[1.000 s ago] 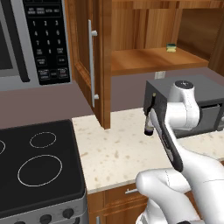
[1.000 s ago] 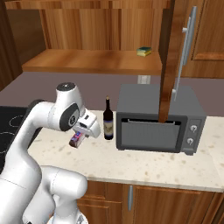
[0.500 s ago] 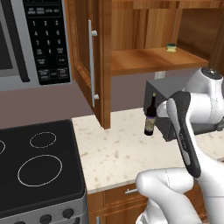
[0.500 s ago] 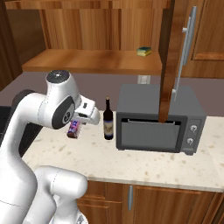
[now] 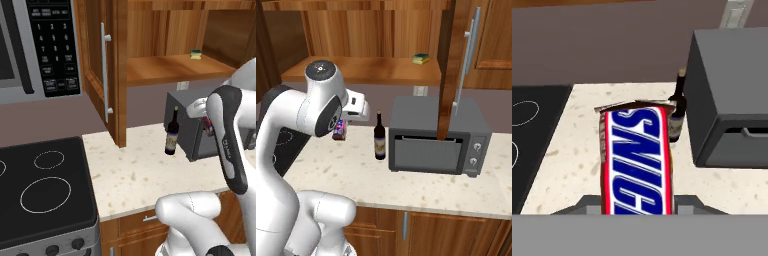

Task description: Pick the jam and bar from the counter and place them in the cabinets closest to them.

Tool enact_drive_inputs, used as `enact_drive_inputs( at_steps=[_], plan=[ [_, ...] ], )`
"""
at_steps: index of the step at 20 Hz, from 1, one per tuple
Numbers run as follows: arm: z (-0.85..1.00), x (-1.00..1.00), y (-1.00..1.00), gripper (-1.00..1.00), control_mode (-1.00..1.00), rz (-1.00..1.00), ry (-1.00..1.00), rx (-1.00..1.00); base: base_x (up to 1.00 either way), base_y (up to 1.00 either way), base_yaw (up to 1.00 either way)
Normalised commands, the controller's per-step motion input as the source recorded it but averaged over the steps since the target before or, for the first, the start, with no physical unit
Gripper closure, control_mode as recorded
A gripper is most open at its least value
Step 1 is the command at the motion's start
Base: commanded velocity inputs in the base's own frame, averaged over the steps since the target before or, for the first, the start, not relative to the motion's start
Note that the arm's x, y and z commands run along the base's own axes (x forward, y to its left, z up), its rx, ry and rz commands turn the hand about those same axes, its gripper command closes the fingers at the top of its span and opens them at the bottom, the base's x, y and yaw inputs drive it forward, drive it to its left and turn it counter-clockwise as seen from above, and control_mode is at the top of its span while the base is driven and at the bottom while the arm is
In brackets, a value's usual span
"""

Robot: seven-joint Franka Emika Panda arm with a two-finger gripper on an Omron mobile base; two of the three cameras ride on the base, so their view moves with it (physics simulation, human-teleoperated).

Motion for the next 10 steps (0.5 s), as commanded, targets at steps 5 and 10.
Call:
enact_drive_inputs(
  at_steps=[5,10],
  plan=[
    [0.73,0.0,0.0,1.0,-1.0,0.12,-0.09,0.0,0.0,0.0,0.0],
    [0.28,0.21,0.06,1.0,-1.0,0.08,-0.09,0.0,0.0,0.0,0.0]
  ],
)
